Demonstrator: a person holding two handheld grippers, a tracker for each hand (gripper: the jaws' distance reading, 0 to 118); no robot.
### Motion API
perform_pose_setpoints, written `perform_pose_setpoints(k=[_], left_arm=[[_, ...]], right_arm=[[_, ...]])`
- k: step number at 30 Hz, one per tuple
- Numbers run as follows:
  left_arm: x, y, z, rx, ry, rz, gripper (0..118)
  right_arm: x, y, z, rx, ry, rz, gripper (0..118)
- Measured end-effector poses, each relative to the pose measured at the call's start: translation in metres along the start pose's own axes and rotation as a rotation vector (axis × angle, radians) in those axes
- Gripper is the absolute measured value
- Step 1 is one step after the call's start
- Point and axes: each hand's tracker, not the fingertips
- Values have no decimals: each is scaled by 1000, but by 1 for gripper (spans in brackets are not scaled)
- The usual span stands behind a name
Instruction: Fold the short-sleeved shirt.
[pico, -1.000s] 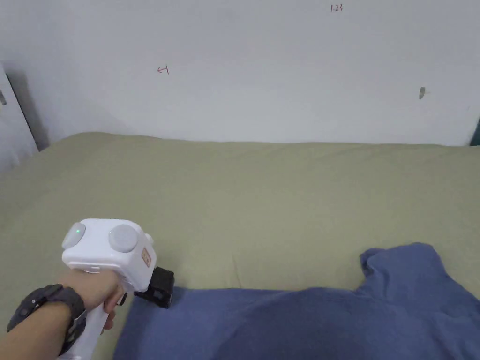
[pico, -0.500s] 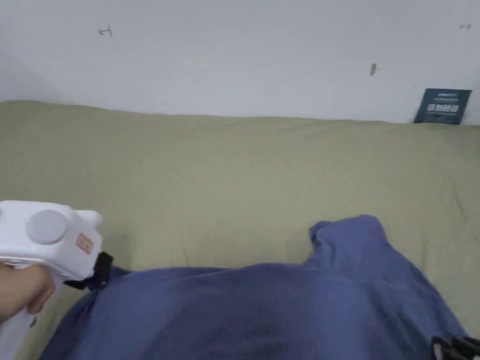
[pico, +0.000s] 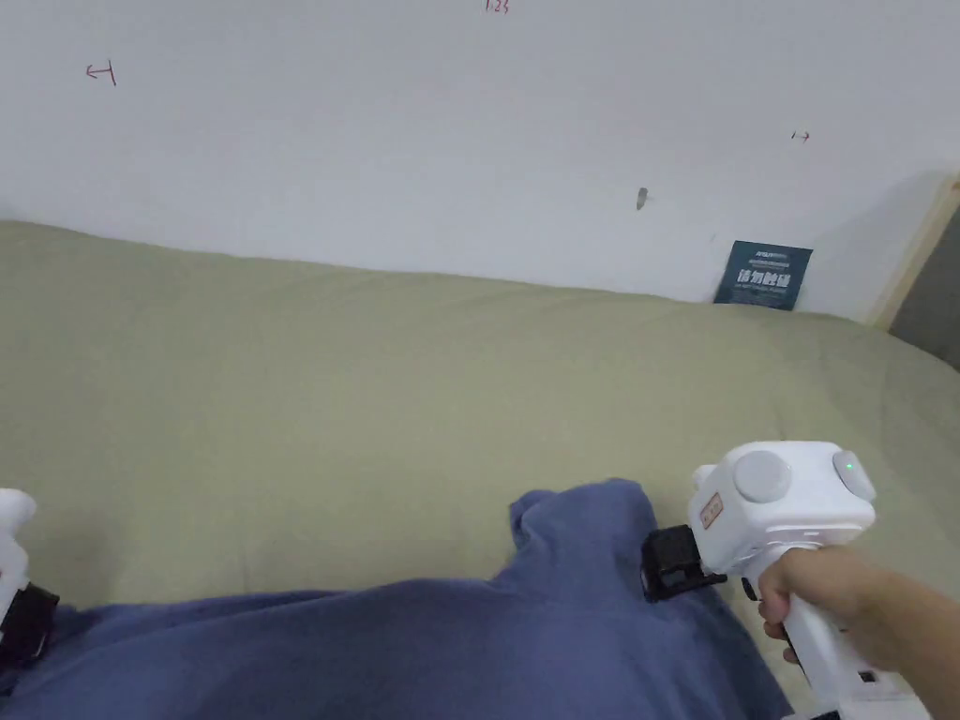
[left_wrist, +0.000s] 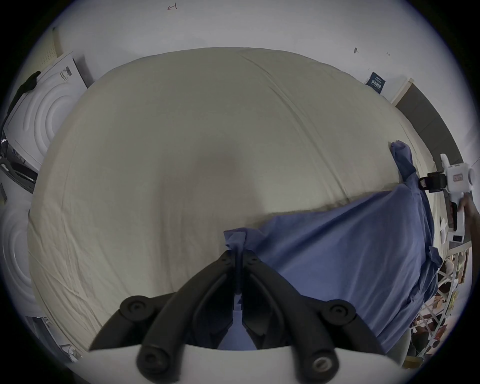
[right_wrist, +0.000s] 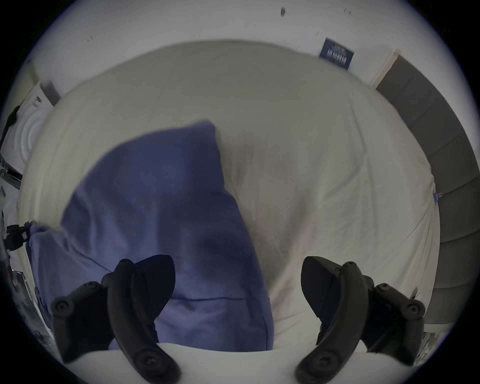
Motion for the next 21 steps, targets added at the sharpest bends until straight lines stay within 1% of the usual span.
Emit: perform_pose_setpoints(k=[1, 2, 3, 4, 5, 6, 8, 9, 12, 14, 15, 17, 18, 21], left_arm=[[-1, 0, -2, -6, -3, -3, 3], [-2, -1, -2, -10, -5, -4, 3], [-2, -2, -2, -9, -8, -8, 3], [-2, -3, -2, -8, -7, -13, 3], [-2, -4, -2, -5, -8, -18, 3], [-2, -5, -1, -2, -16, -22, 3], [-2, -5, -1, 9, -18, -26, 3], [-3, -6, 1, 18, -20, -23, 3], [-5, -10, 15, 70, -77, -3, 3], [-5, -17, 30, 88, -90, -25, 3], [-4, -20, 37, 91, -97, -42, 3], [-4, -31, 56, 115, -117, -78, 3], [-5, -35, 64, 120, -132, -88, 3], [-6, -53, 95, 169, -160, -98, 3]], right_arm=[[-2, -1, -1, -5, 13, 12, 99], [-1, -5, 0, -24, 26, 16, 86], [-2, -7, 5, -18, 42, -4, 66], [-6, -8, 13, 11, 9, -39, 52], [-7, -8, 17, 16, 7, -31, 3], [-8, -9, 19, 62, 41, -28, 2], [-11, -11, 23, 119, 20, 36, 2], [-11, -13, 26, 138, 19, 52, 2], [-12, -34, 54, 206, 72, 62, 2], [-12, -51, 81, 269, 101, 67, 2], [-10, -59, 90, 283, 130, 90, 2], [-6, -82, 112, 318, 167, 97, 2], [-11, -95, 129, 327, 190, 107, 2], [-8, -133, 162, 354, 198, 120, 2]])
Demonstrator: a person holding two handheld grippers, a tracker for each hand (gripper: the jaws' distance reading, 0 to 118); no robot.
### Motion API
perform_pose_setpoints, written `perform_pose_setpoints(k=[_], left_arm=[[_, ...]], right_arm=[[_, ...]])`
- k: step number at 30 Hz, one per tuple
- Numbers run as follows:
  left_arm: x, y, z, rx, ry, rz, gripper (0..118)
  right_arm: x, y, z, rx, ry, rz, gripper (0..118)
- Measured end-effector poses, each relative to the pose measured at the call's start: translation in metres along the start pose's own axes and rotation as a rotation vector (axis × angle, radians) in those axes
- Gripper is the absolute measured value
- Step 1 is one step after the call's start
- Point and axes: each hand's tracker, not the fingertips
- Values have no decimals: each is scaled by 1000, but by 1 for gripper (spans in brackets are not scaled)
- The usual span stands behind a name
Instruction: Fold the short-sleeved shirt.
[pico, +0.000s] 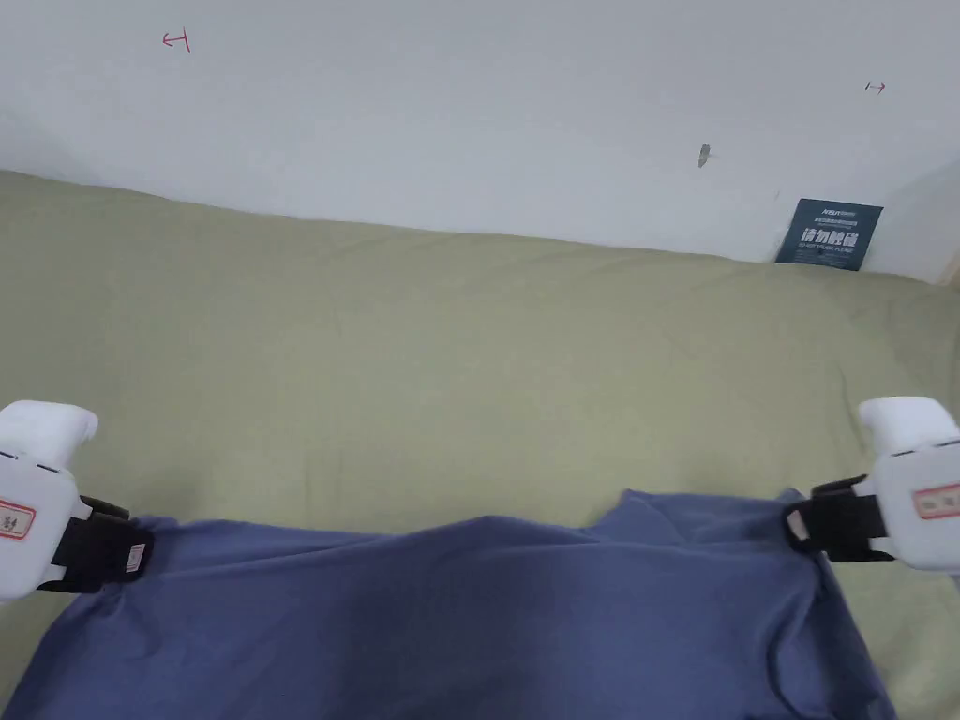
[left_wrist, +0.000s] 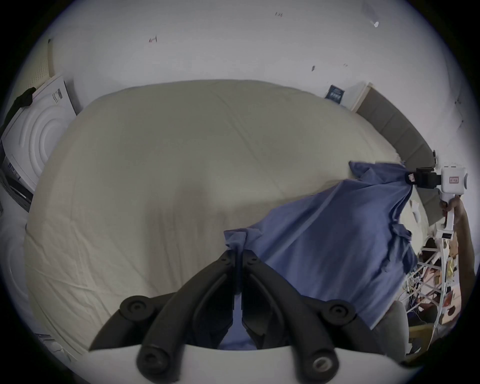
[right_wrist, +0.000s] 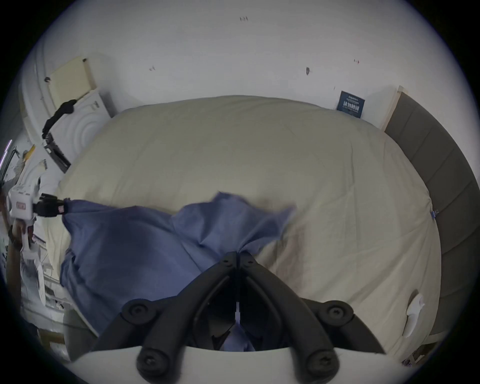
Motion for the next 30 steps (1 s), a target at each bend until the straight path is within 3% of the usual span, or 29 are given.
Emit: perform_pose_setpoints(k=[5, 10, 15, 21, 26, 27, 28, 29, 30], left_arm=[[10, -40, 67, 49, -14, -36, 3], [6, -99, 101, 16, 4, -16, 3], [4, -174, 94, -86, -16, 81, 3], [14, -235, 62, -176, 11, 89, 3], [13, -240, 59, -180, 3, 115, 6], [14, -238, 58, -175, 11, 113, 15], [15, -236, 60, -174, 19, 114, 27], [16, -234, 63, -172, 26, 114, 44], [17, -231, 69, -156, 48, 126, 69]], right_arm=[[-11, -45, 82, 50, 30, 9, 2], [-13, -106, 119, 24, -12, -32, 2], [-7, -180, 114, -92, 8, -172, 2], [-12, -240, 89, -177, -31, -206, 2], [-1, -253, 76, -170, -32, -304, 3], [-1, -253, 74, -171, -15, -322, 8], [-3, -250, 74, -172, -13, -332, 20], [4, -251, 74, -165, -8, -349, 43], [4, -248, 80, -154, 5, -360, 76]])
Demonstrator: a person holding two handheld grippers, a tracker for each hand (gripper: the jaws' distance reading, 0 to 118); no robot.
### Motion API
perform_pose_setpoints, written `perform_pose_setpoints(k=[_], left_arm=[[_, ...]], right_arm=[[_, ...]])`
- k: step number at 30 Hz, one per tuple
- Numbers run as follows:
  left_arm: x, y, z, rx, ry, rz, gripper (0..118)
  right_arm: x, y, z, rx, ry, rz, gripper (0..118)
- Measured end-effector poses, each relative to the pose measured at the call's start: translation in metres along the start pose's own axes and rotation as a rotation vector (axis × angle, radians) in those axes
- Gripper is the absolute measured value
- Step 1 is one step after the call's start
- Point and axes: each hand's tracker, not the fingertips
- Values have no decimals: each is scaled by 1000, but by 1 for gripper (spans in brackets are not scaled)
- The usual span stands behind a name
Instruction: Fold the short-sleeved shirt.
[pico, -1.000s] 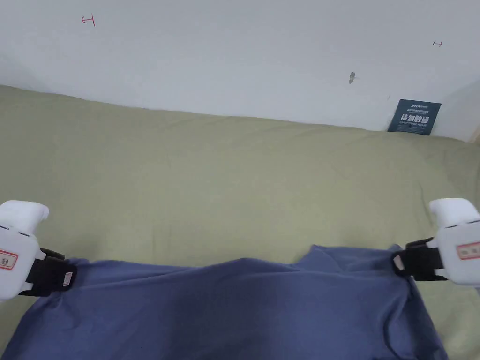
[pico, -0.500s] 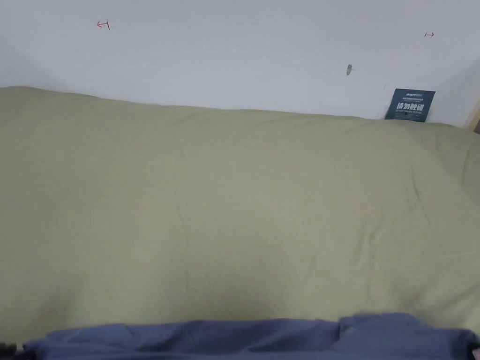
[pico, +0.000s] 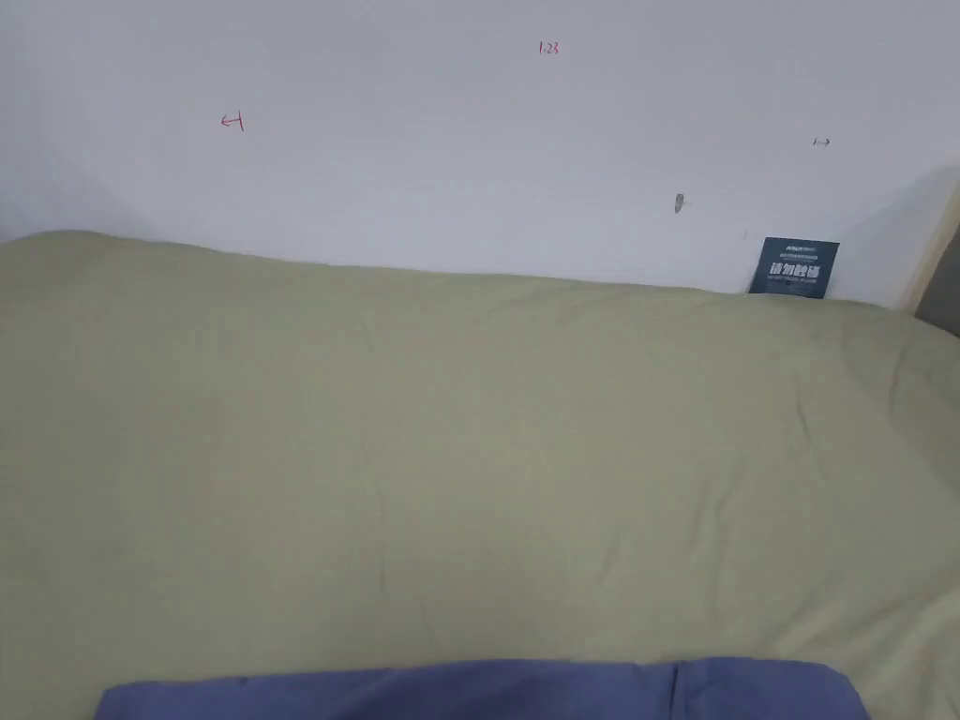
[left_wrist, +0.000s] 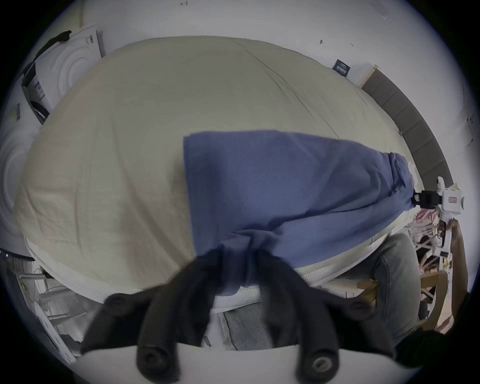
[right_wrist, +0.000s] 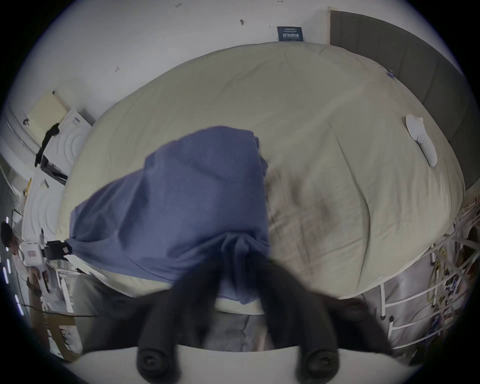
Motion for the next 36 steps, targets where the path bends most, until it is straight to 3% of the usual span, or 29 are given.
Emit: perform_pose_setpoints(k=[1, 3, 6, 9, 13, 17, 18, 19, 20, 21, 22, 25, 29, 36], left_arm=[[0, 1, 10, 25, 16, 9, 76], [0, 1, 36, 95, 0, 50, 76], [15, 5, 79, 232, 37, 63, 76], [56, 19, 104, 365, 129, -23, 76], [121, 30, 99, 494, 212, -43, 76], [173, 7, 73, 560, 152, -73, 74], [182, -2, 66, 547, 145, -94, 67], [190, -12, 58, 513, 129, -128, 46], [194, -19, 50, 448, 98, -157, 3], [197, -28, 39, 384, 94, -179, 0], [198, -40, 32, 405, 107, -166, 0], [193, -66, 21, 399, 76, -115, 0], [188, -75, 17, 349, 99, -111, 0], [166, -51, 43, 421, 186, -35, 0]], right_arm=[[-3, 1, 10, 15, 13, 1, 82], [-11, 3, 40, 95, 19, 48, 80], [-37, 8, 85, 218, -125, 113, 80], [-83, 12, 111, 338, -204, 175, 80], [-137, 3, 106, 469, -220, 172, 80], [-171, -34, 86, 502, -160, 152, 78], [-177, -45, 82, 501, -154, 155, 69], [-182, -57, 77, 498, -144, 176, 55], [-187, -68, 71, 494, -164, 209, 27], [-192, -77, 64, 479, -233, 241, 1], [-196, -88, 59, 440, -297, 255, 1], [-190, -107, 42, 382, -156, 216, 1], [-197, -109, 37, 364, -184, 232, 1], [-212, -84, 50, 392, -195, 240, 1]])
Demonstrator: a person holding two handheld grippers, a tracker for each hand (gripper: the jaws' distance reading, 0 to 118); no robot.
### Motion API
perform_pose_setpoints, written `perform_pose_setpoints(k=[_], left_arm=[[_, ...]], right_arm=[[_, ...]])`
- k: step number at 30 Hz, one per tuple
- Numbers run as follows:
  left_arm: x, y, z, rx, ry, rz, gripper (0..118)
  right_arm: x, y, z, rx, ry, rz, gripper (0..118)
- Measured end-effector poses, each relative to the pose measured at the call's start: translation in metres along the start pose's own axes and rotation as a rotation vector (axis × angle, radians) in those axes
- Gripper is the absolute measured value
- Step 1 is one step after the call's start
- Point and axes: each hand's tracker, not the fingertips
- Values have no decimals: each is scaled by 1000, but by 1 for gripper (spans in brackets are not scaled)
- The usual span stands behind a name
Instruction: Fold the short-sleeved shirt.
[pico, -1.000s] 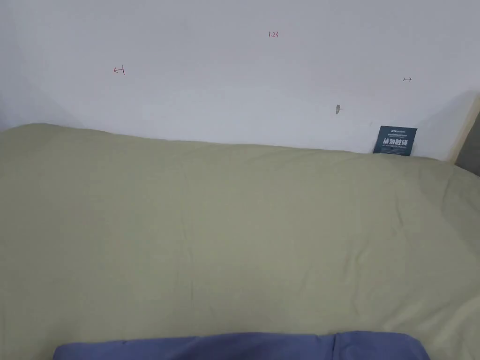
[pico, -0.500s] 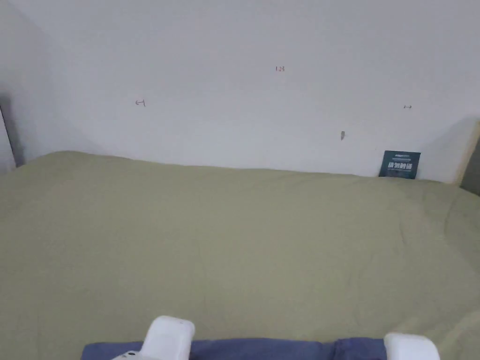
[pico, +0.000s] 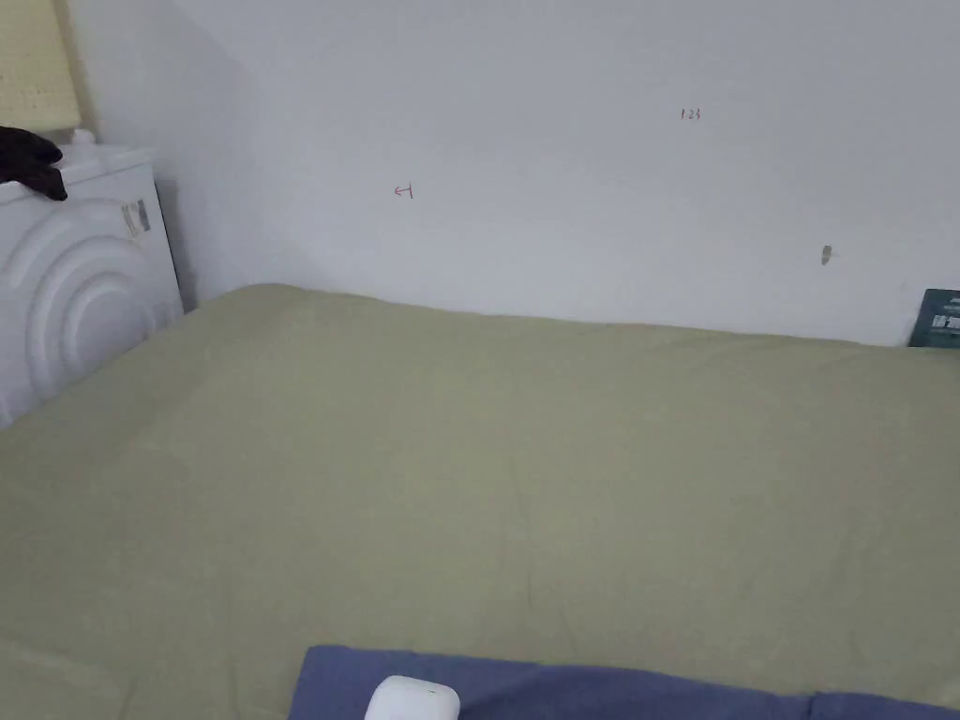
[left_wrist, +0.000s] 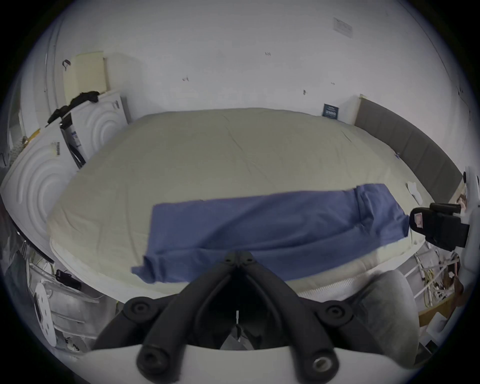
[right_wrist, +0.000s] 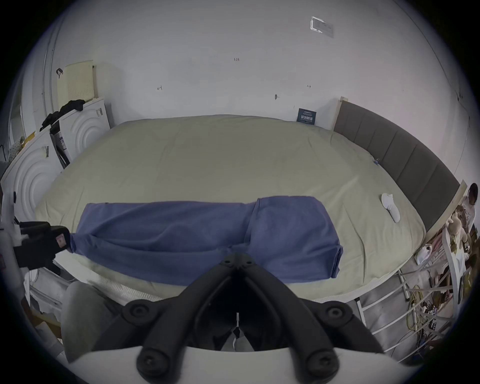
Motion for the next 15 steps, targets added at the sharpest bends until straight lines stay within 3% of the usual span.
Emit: perform_pose_setpoints(k=[3, 5, 8, 15], left_arm=[[-8, 15, 1, 17, -10, 20, 0], [-11, 29, -2, 14, -21, 37, 0], [-9, 51, -10, 73, 79, 15, 0], [-19, 88, -20, 78, 43, 54, 0]], right_arm=[[-2, 11, 1, 11, 7, -3, 1], [-3, 24, -6, 2, 69, 17, 1], [-13, 42, -32, 30, -47, 4, 1], [-31, 66, -44, 17, 8, 2, 1]])
